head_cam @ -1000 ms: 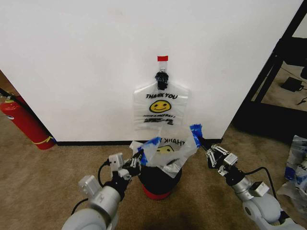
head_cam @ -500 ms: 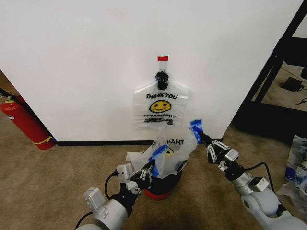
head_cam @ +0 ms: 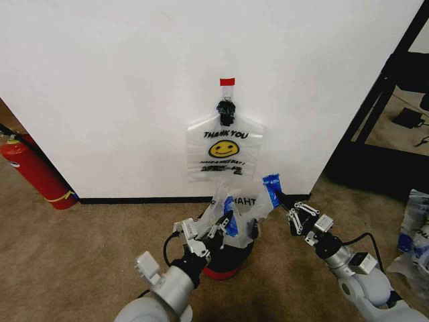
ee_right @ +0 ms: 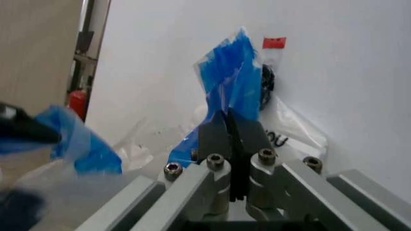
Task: Pick up the garbage bag from the wall and place it over the trash bin.
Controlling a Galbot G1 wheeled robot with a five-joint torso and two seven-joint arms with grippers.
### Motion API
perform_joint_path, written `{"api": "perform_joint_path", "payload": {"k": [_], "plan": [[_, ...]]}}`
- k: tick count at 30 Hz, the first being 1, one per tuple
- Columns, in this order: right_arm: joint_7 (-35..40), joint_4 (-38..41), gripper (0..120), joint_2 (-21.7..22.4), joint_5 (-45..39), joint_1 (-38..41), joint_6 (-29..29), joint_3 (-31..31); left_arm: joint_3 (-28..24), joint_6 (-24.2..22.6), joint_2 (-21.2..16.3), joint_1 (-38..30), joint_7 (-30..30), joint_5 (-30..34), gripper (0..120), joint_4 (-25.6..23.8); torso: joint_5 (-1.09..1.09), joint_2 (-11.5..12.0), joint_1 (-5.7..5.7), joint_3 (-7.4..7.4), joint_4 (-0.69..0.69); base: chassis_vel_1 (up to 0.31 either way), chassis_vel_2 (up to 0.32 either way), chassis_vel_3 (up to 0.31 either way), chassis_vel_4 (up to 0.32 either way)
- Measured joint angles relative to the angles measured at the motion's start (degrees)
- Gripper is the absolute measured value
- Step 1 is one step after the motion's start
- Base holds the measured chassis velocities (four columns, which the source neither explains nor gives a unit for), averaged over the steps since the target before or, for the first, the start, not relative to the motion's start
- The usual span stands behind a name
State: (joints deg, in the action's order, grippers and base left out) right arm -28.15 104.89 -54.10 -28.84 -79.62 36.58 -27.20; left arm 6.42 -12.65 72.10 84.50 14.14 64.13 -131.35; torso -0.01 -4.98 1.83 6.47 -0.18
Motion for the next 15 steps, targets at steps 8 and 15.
{"api": "perform_joint_path", "payload": {"k": [8, 15], "plan": [[0.6, -2.7, 0, -1.9, 4.3, 0.6, 0.7, 3.3, 0.7, 0.1, 0.0, -2.7, 1.2, -1.8, 0, 7.1, 0.00, 0.0, 0.00, 0.00, 0.00, 0.000, 0.000, 0.000, 0.000], [-0.2, -7.4, 0, -5.2, 8.3, 1.5, 1.6, 8.4, 2.1, -0.3, -1.9, -2.5, 3.6, -5.0, 0, 7.9, 0.00, 0.0, 0.00, 0.00, 0.01, 0.000, 0.000, 0.000, 0.000]]}}
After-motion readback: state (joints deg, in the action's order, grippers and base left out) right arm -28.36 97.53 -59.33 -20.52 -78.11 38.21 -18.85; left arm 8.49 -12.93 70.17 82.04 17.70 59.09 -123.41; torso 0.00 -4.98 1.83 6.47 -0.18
